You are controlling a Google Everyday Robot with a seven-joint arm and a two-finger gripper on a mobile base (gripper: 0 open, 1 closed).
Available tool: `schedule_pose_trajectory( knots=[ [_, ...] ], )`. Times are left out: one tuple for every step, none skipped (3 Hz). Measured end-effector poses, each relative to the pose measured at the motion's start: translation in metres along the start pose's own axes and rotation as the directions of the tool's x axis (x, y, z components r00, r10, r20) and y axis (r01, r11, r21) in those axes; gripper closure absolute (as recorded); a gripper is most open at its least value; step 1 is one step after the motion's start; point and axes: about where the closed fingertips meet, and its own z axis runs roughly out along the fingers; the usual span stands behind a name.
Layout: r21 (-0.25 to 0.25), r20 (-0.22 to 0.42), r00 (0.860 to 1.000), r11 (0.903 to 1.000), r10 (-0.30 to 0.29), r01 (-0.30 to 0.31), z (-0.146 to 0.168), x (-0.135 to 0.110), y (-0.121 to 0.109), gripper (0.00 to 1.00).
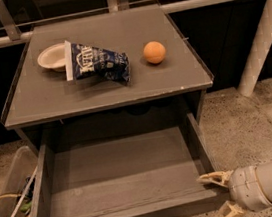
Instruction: Open top drawer
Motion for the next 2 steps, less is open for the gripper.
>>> schedule_pose_trajectory(
  knots=[
    [0.0, 0.0, 1.0, 1.0, 0.0, 0.0, 0.0, 0.0, 0.0, 0.0],
    [0.0, 0.0, 1.0, 1.0, 0.0, 0.0, 0.0, 0.0, 0.0, 0.0]
  ],
)
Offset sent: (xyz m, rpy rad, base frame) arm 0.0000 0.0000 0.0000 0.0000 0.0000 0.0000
